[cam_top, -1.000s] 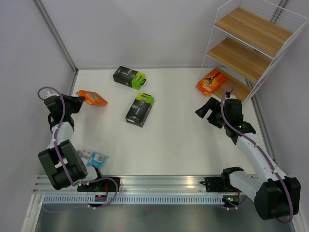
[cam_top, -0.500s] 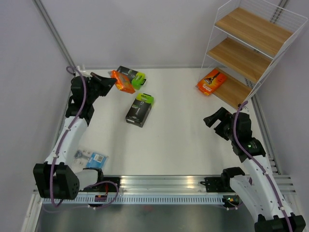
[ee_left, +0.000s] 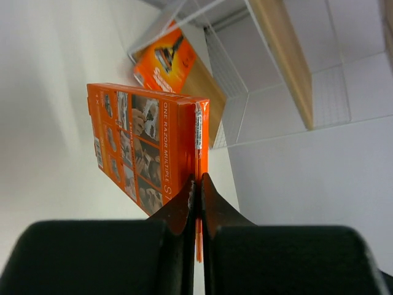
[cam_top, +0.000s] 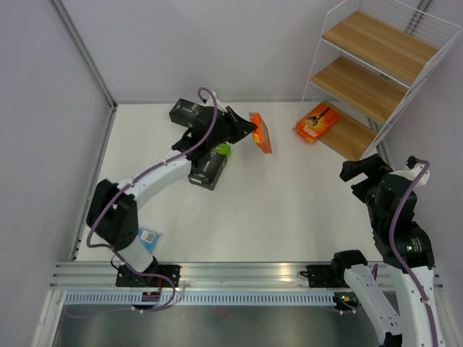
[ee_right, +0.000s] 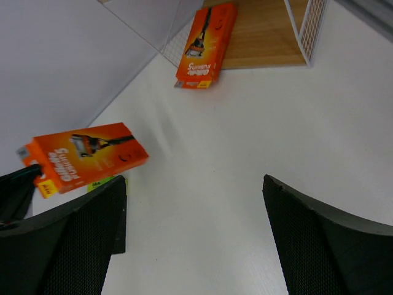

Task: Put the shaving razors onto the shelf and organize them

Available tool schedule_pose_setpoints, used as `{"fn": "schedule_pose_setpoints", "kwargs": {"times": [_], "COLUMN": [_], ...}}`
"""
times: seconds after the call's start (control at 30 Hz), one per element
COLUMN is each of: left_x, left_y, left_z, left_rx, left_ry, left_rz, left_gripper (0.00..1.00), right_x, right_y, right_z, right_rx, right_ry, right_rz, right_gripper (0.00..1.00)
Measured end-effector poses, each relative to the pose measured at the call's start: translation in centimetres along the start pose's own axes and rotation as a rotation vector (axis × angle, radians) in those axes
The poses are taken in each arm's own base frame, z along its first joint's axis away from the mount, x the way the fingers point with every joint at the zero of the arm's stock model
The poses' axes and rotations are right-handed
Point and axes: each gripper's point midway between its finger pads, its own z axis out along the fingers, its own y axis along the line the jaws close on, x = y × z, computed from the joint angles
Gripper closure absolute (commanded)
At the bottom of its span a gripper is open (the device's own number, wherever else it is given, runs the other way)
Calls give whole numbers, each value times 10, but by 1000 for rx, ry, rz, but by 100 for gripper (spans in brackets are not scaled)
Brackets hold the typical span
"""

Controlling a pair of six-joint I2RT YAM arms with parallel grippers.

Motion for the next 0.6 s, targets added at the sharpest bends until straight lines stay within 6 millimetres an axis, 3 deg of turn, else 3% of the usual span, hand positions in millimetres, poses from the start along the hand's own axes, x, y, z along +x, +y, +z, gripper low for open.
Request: {"fn": "schedule_pose_setpoints", "kwargs": {"times": [0.07,0.27,0.37,0.6], "left_x": [32,98,120,160], "left_y": [-4,-49,-70,-94], "left_z": [26,93,123,182], "left_rx": [2,124,197,285], "left_ry": [48,89,91,46], "left_rz": [-4,-68,-122,-216], "left_gripper": [98,98,98,98], "right_x": [-19,-33,-38,-36], "right_y": [9,10,10,2], "right_z": [-6,-16,-22,-25], "right_rx": [-9,-15,-15,4], "right_ry": [-44,-84,-92,-83], "right_rz": [-17,-79,-99,-150], "right_gripper": [2,2,2,2]}}
